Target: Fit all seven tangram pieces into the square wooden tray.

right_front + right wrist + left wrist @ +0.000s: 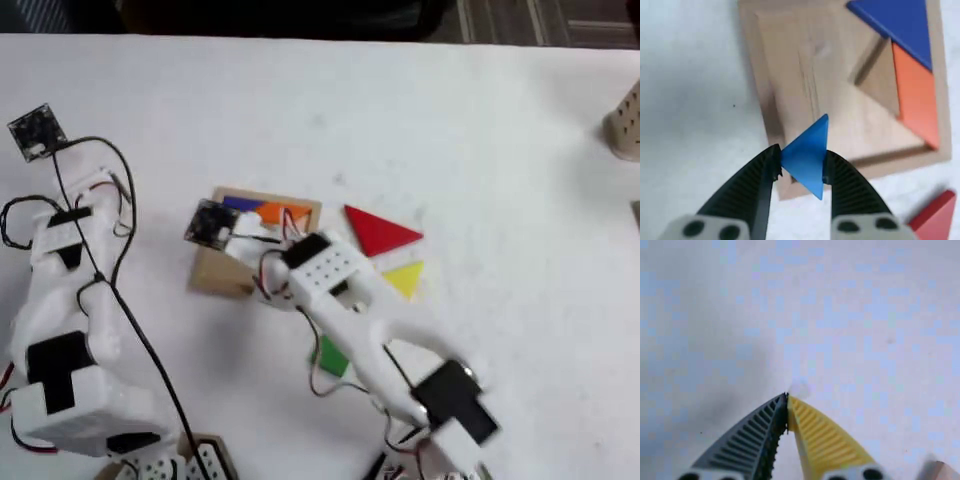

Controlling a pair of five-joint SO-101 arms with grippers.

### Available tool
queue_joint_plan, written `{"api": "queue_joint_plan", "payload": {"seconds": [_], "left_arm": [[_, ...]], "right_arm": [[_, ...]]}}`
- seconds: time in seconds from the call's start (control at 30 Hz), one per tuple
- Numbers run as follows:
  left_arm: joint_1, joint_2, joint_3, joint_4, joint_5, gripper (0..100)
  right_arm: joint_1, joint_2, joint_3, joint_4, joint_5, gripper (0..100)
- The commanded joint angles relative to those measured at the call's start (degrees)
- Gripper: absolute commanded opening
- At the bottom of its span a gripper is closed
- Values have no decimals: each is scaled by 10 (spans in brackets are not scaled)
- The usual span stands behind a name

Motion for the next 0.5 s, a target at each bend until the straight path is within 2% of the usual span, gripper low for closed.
{"api": "queue_joint_plan", "payload": {"seconds": [0.0, 0.33, 0.47], "left_arm": [[-6, 1, -41, 6, 6, 24], [-2, 4, -44, 4, 6, 24], [-2, 4, -44, 4, 5, 24]], "right_arm": [[-8, 55, -106, -3, 45, 22], [-46, 236, -372, 168, 155, 22], [-74, 287, -501, 293, 279, 21]]}}
